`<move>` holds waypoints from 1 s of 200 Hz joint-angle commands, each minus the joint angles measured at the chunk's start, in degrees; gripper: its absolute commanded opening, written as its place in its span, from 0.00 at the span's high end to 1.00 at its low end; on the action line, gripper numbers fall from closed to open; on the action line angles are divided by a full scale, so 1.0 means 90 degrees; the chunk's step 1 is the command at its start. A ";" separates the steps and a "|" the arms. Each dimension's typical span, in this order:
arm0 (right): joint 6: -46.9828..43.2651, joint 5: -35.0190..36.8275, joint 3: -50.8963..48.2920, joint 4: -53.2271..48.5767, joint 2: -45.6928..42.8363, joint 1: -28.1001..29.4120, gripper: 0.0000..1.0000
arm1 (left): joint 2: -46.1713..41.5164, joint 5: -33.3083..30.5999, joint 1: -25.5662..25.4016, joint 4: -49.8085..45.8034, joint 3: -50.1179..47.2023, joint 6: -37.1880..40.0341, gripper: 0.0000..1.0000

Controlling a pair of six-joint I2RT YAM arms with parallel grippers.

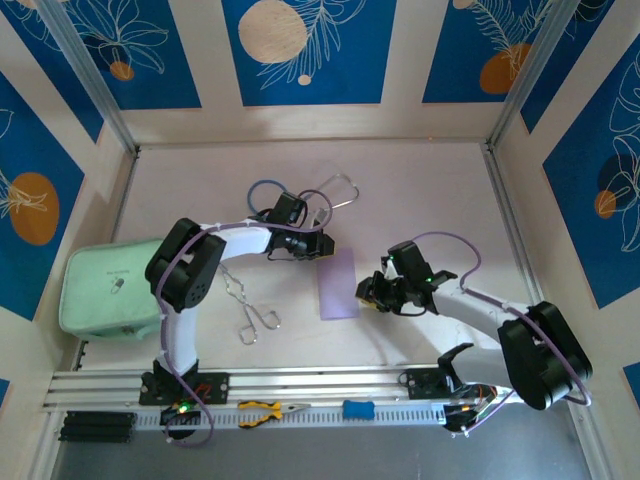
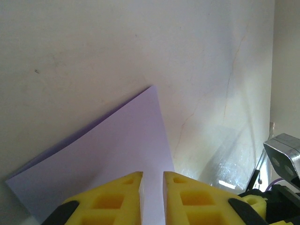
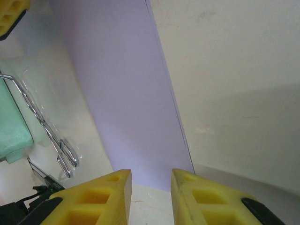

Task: Fold a paper plane with a square sheet of paper (pick it up from the middle)
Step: Fold the triangle a second time at the center of the table.

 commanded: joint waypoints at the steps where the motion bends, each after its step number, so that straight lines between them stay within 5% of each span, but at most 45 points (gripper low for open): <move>1: 0.0076 -0.0137 -0.0009 0.0113 0.0105 0.0060 0.69 | 0.0190 0.0110 0.0028 -0.0076 -0.0127 0.0161 0.81; 76: 0.0110 -0.0177 0.0026 0.0167 0.0504 0.0098 0.55 | 0.0419 -0.0023 0.0082 0.0014 -0.0465 0.0264 0.81; 200: -0.0063 -0.1188 0.0291 0.1320 0.1237 -0.0046 0.56 | 0.0450 0.0254 0.0107 0.0056 -0.0320 0.0262 0.81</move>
